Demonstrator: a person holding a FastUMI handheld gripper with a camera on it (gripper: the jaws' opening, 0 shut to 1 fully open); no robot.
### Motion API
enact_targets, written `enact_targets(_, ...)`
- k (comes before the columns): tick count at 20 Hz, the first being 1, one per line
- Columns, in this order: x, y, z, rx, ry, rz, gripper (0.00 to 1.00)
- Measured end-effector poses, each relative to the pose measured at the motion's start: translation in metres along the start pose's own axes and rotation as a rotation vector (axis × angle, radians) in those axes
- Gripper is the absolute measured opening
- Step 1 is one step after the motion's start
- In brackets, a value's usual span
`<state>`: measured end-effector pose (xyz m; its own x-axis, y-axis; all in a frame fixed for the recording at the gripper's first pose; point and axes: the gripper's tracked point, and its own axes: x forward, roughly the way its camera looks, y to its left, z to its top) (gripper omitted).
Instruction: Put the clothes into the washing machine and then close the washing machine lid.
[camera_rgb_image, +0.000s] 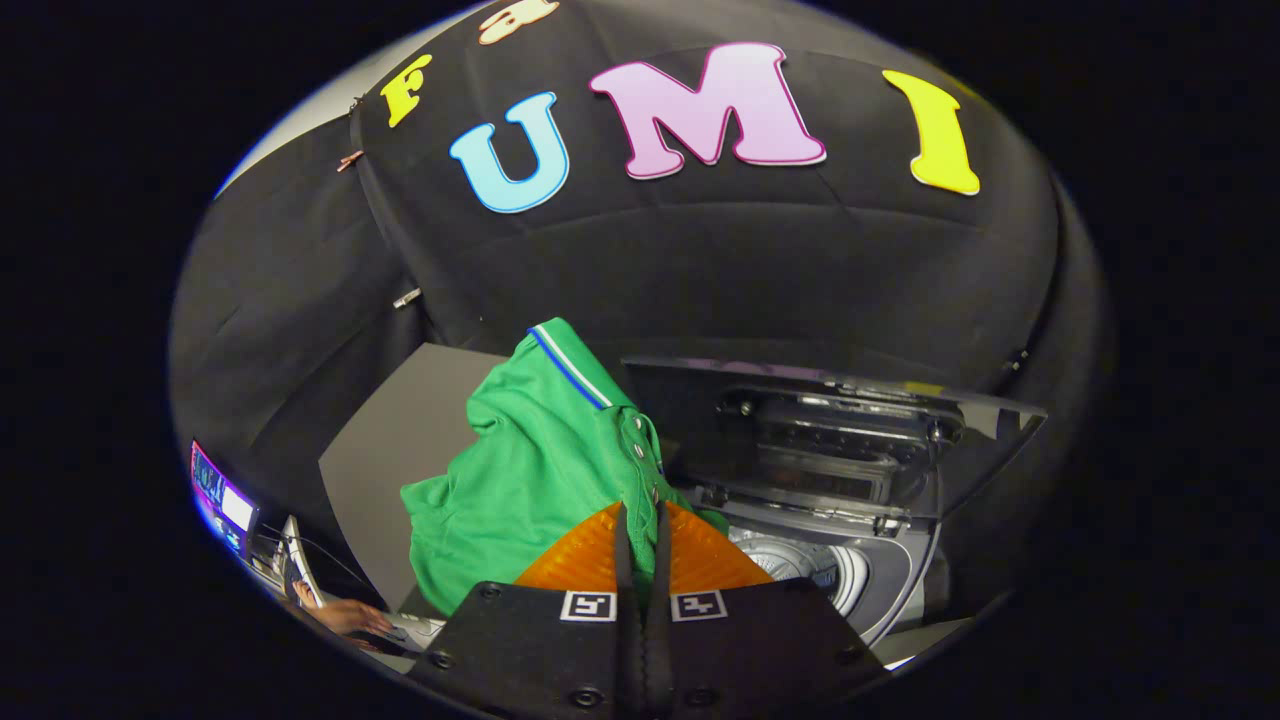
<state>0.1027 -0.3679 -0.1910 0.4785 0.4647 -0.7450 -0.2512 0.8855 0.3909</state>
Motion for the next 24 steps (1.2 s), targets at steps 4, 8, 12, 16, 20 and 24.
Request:
enact_targets(4,-0.001,-0.043,-0.019,0.071,0.026,-0.027,0.05)
enact_targets(8,0.028,-0.091,-0.044,0.152,0.065,-0.109,0.06)
enact_targets(12,0.049,-0.122,-0.068,0.118,0.102,-0.173,0.05)
enact_targets(16,0.072,-0.138,-0.102,0.078,0.162,-0.268,0.05)
enact_targets(20,0.092,-0.140,-0.131,0.082,0.228,-0.358,0.05)
enact_targets(24,0.103,-0.145,-0.168,0.167,0.343,-0.443,0.05)
